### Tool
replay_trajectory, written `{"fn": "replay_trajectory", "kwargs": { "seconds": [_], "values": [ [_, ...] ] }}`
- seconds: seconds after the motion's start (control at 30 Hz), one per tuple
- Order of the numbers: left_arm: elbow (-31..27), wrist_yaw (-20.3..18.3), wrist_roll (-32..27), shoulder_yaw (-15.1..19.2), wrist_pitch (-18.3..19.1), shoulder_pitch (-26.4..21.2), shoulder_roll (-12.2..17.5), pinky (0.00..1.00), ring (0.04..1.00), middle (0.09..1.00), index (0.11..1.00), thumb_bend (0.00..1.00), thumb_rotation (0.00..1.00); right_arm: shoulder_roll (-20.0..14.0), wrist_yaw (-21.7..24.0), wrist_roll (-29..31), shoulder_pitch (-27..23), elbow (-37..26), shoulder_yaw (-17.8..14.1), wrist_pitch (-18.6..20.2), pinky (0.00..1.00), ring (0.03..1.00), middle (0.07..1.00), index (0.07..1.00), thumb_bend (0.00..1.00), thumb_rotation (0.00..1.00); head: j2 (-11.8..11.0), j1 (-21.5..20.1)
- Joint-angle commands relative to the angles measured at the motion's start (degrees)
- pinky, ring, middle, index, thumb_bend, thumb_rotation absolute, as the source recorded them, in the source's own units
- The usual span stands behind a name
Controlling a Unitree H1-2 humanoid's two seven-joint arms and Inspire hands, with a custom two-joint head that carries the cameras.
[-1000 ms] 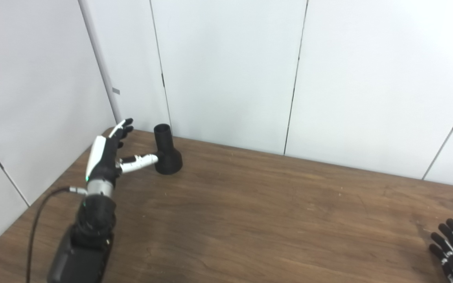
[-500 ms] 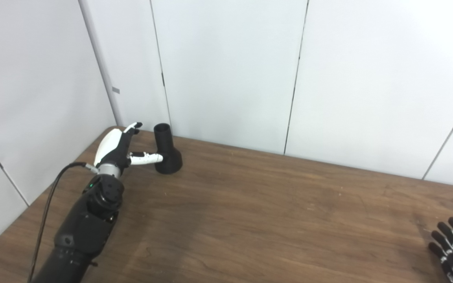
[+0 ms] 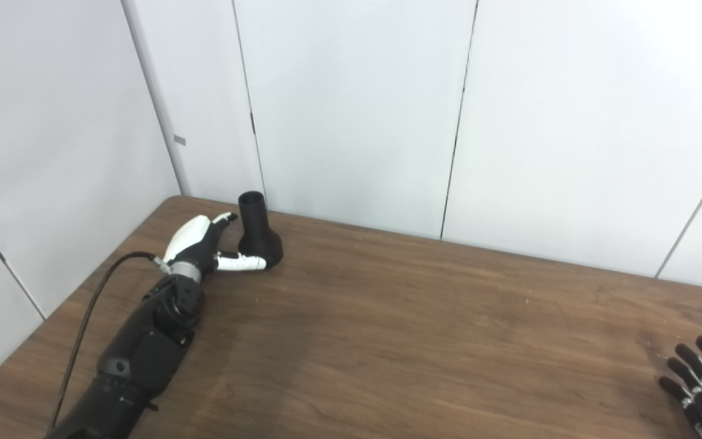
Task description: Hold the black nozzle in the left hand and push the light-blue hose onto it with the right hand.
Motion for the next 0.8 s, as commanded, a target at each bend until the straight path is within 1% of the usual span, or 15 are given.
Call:
{"fn": "replay_trajectory", "kwargs": {
  "seconds": [0.0, 0.17, 0.3, 0.53, 0.77],
  "values": [
    [0.13, 1.48, 1.56, 0.01, -0.91, -2.61, 1.43, 1.00, 0.989, 0.942, 0.888, 1.00, 0.44, 0.61, -0.04, 0.33, 0.15, -0.76, 0.43, 0.36, 0.84, 0.911, 0.913, 0.976, 0.68, 1.00, 0.00, 0.06],
    [1.72, 2.02, 3.15, -1.40, -0.30, -3.62, 0.71, 1.00, 1.000, 0.951, 0.885, 1.00, 0.43, 0.48, 0.02, 0.61, 0.22, -1.21, 0.45, 0.94, 0.82, 0.908, 0.908, 0.972, 0.68, 1.00, 0.33, 0.03],
    [3.33, 1.93, 3.34, -2.07, -0.79, -4.52, 0.18, 1.00, 1.000, 0.953, 0.881, 1.00, 0.43, 0.40, 0.01, 0.59, 0.14, -1.09, 0.47, 1.09, 0.81, 0.907, 0.907, 0.974, 0.68, 1.00, 0.53, -0.06],
    [3.29, 2.26, 3.61, -2.99, -0.92, -4.84, -0.45, 1.00, 1.000, 0.953, 0.882, 1.00, 0.42, 0.55, -0.16, -0.10, 0.41, -1.45, 0.91, 0.95, 0.81, 0.901, 0.903, 0.974, 0.67, 1.00, 0.78, -0.93],
    [5.88, 5.40, 4.10, -2.73, -3.81, -5.21, -1.11, 1.00, 1.000, 0.929, 0.875, 1.00, 0.41, 0.55, -0.43, -0.73, 0.86, -2.63, 1.38, 1.24, 0.81, 0.899, 0.894, 0.971, 0.67, 1.00, 0.91, -1.94]
  ]
}}
